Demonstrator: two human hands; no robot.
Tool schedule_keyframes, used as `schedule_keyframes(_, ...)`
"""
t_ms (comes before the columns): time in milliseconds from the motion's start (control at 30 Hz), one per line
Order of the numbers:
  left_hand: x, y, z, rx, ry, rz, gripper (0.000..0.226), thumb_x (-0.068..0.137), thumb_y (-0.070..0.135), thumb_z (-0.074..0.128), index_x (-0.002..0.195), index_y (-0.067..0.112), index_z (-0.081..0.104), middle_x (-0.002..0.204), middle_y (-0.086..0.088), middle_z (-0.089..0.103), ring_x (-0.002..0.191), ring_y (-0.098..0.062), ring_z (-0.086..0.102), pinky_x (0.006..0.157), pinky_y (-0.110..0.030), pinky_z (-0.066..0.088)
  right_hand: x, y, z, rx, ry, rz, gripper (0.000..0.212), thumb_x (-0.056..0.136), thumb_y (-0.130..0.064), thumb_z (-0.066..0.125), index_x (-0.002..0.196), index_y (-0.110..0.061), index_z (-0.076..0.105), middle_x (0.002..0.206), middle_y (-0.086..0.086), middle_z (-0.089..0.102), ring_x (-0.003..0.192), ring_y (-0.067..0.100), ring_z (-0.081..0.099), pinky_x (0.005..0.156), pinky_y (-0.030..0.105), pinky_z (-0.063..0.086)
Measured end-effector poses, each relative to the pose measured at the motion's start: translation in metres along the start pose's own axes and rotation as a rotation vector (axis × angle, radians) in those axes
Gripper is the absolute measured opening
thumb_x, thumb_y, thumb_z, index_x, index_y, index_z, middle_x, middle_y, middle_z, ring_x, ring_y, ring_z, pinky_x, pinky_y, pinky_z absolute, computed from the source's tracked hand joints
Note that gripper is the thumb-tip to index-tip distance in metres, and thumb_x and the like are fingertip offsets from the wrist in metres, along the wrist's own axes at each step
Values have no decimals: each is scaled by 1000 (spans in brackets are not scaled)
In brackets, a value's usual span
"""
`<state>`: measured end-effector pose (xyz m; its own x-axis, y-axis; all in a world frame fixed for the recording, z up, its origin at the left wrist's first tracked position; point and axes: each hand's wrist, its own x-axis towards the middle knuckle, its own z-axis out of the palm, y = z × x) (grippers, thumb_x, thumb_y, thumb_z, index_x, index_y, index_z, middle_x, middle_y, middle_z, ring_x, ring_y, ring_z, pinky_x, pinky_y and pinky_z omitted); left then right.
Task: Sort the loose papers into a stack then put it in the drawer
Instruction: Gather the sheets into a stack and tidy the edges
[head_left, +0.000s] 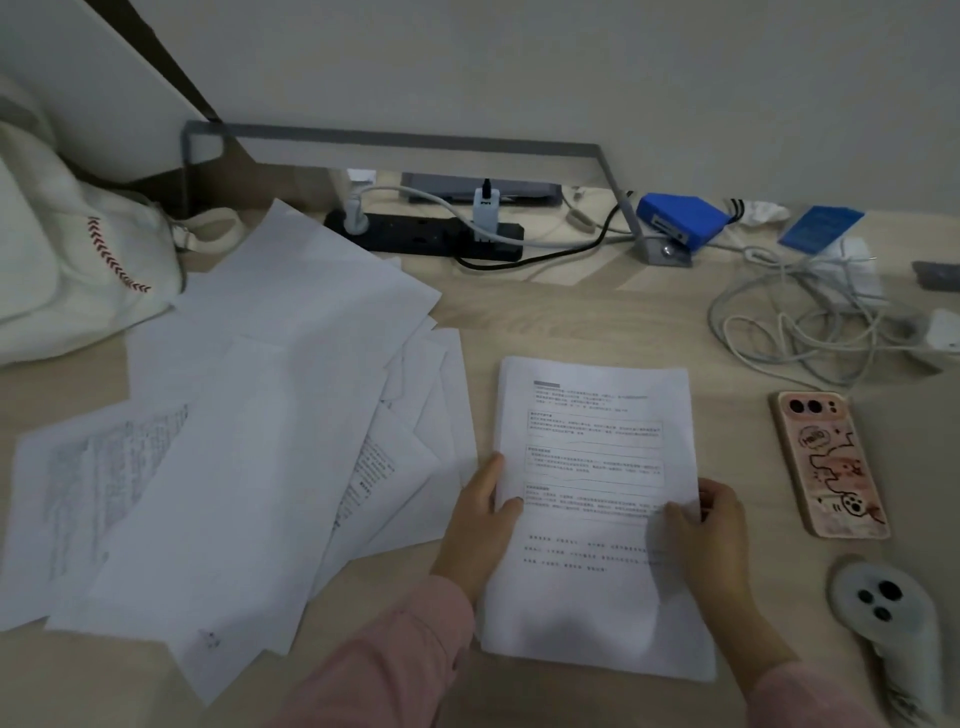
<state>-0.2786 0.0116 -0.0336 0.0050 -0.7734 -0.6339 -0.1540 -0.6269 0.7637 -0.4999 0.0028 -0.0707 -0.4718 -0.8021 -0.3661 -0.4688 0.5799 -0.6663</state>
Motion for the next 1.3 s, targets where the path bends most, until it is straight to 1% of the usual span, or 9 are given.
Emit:
schedule_keyframes(200,-12,7,-18,-10,2,71,44,93,14,45,135,26,42,129,16,44,119,1,39,93,-12,34,-27,-25,-4,-161,139,-70,53,77,3,63,128,4,46,125,33,43,113,45,43,99,48,38)
schedule_keyframes(367,-23,1,-79,21,119,165,35,94,12,47,125,29,48,124,13,44,117,-6,42,96,-17,31,-62,-71,29,-47,60,-126,51,82,4,58,131,-3,43,135,23,30,118,37,43,101,43,40)
schedule_keyframes(500,-29,-25,-154,152,276,228,30,92,13,51,114,32,47,120,14,45,119,-9,42,97,-17,29,-98,-115,80,60,-181,-131,45,88,0,53,131,-7,43,132,13,34,109,24,48,90,29,40)
schedule_keyframes(733,-45,-81,-287,536,606,-4,67,85,33,60,143,21,28,151,-4,22,141,-22,15,112,-39,27,-159,-164,177,260,-574,129,37,90,-6,54,126,-10,47,119,12,54,100,23,54,82,28,42)
schedule_keyframes(900,-43,-98,-321,529,533,-150,73,82,31,63,142,16,24,145,-6,24,136,-24,20,109,-38,26,-178,-177,211,334,-601,180,11,83,-1,57,94,2,54,77,29,56,66,23,51,56,25,42)
schedule_keyframes(1033,-41,-99,-324,507,507,-101,61,84,31,60,138,18,33,141,-4,30,131,-23,25,108,-38,30,-190,-187,216,288,-679,169,11,90,-2,51,91,-1,61,87,20,65,72,25,59,58,23,51)
schedule_keyframes(1100,-42,-94,-325,544,480,-56,64,84,37,60,139,18,32,144,-4,29,134,-23,25,111,-37,28,-191,-196,214,180,-610,34,15,90,-4,48,91,1,62,88,24,64,71,23,57,62,26,47)
schedule_keyframes(1167,-46,-81,-324,396,394,6,67,83,42,61,140,21,31,146,2,27,137,-20,23,113,-36,25,-193,-213,202,69,-439,-185,16,91,-7,46,79,-8,56,71,13,54,60,13,46,56,15,36)
schedule_keyframes(1300,-55,-16,-312,-167,117,101,63,76,55,63,130,36,40,139,10,40,136,-13,33,108,-28,28,-214,-259,172,-31,-187,-721,24,94,-11,46,112,-15,61,78,-7,50,71,2,49,61,5,37)
